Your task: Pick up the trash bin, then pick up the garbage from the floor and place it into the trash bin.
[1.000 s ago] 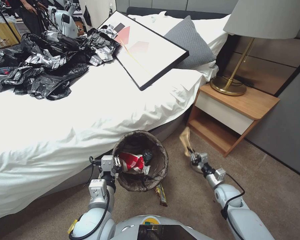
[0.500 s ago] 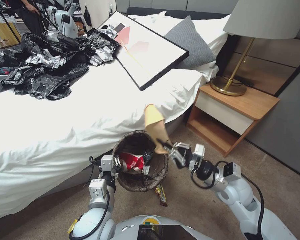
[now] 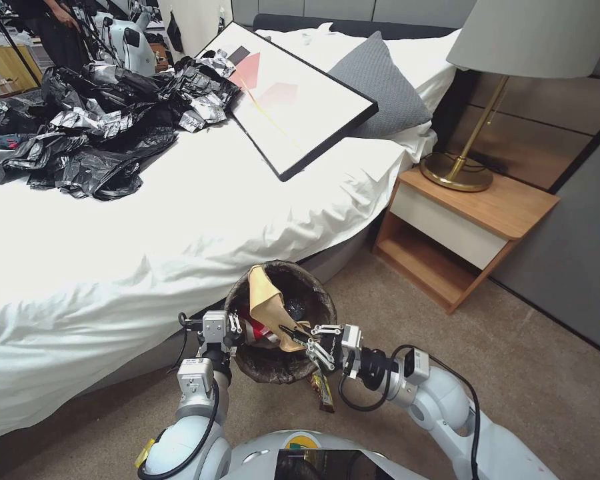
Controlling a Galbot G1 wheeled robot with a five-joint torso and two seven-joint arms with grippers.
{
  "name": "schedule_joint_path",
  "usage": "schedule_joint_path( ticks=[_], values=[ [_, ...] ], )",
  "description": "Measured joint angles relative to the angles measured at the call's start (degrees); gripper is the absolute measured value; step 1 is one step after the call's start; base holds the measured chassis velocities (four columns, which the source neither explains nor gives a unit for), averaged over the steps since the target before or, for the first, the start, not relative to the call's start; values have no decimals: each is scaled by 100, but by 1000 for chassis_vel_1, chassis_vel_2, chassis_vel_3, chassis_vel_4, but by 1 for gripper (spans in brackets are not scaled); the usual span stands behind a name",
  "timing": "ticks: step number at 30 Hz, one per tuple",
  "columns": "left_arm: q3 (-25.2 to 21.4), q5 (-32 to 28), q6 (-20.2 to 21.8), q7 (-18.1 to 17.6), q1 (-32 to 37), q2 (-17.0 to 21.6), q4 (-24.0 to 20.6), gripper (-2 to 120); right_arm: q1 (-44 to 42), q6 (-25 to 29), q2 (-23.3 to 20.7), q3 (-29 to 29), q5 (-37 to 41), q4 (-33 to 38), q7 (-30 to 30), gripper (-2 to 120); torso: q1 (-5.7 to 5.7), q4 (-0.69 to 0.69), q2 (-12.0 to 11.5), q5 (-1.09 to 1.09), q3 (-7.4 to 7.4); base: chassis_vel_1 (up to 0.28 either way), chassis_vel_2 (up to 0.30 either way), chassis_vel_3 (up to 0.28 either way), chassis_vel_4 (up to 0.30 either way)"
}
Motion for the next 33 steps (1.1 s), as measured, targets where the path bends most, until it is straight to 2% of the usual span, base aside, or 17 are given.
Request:
schedule_joint_path(
  ticks=[3, 4, 6, 8, 9, 12, 13, 21, 22, 25, 26, 28, 29, 33],
  values=[
    [0, 0, 0, 0, 0, 0, 0, 2, 27, -1, 40, -31, -102, -142, 134, 1, 0, 0, 0, 0, 0, 0, 0, 0, 0],
    [0, 0, 0, 0, 0, 0, 0, 2, 25, -5, 50, -49, -136, -192, 224, 9, 0, 0, 0, 0, 0, 0, 0, 0, 0],
    [0, 0, 0, 0, 0, 0, 0, 2, 21, -5, 51, -50, -148, -201, 241, 12, 0, 0, 0, 0, 0, 0, 0, 0, 0],
    [0, 0, 0, 0, 0, 0, 0, 2, 12, 0, 53, -46, -178, -221, 264, 22, 0, 0, 0, 0, 0, 0, 0, 0, 0],
    [0, 0, 0, 0, 0, 0, 0, 2, 12, 0, 53, -46, -178, -221, 264, 22, 0, 0, 0, 0, 0, 0, 0, 0, 0],
    [0, 0, 0, 0, 0, 0, 0, 2, -29, 18, 44, 0, -208, -198, 268, 37, 0, 0, 0, 0, 0, 0, 0, 0, 0],
    [0, 0, 0, 0, 0, 0, 0, 2, -29, 18, 44, 0, -208, -198, 268, 37, 0, 0, 0, 0, 0, 0, 0, 0, 0],
    [0, 0, 0, 0, 0, 0, 0, 2, -75, 25, 20, 48, -262, -85, 333, 70, 0, 0, 0, 0, 0, 0, 0, 0, 0],
    [0, 0, 0, 0, 0, 0, 0, 2, -75, 25, 20, 48, -262, -85, 333, 70, 0, 0, 0, 0, 0, 0, 0, 0, 0],
    [0, 0, 0, 0, 0, 0, 0, 2, -79, 41, 25, 43, -300, -50, 440, 84, 0, 0, 0, 0, 0, 0, 0, 0, 0],
    [0, 0, 0, 0, 0, 0, 0, 2, -79, 41, 25, 43, -300, -50, 440, 84, 0, 0, 0, 0, 0, 0, 0, 0, 0],
    [0, 0, 0, 0, 0, 0, 0, 2, -83, 79, 44, 2, -351, -1, 694, 93, 0, 0, 0, 0, 0, 0, 0, 0, 0],
    [0, 0, 0, 0, 0, 0, 0, 2, -109, 86, 79, -24, -375, 144, 1063, 98, 0, 0, 0, 0, 0, 0, 0, 0, 0],
    [0, 0, 0, 0, 0, 0, 0, 2, -151, 75, 209, 119, -438, 575, 1527, 100, 0, 0, -1, 0, 0, 0, 0, 0, 0]
  ],
)
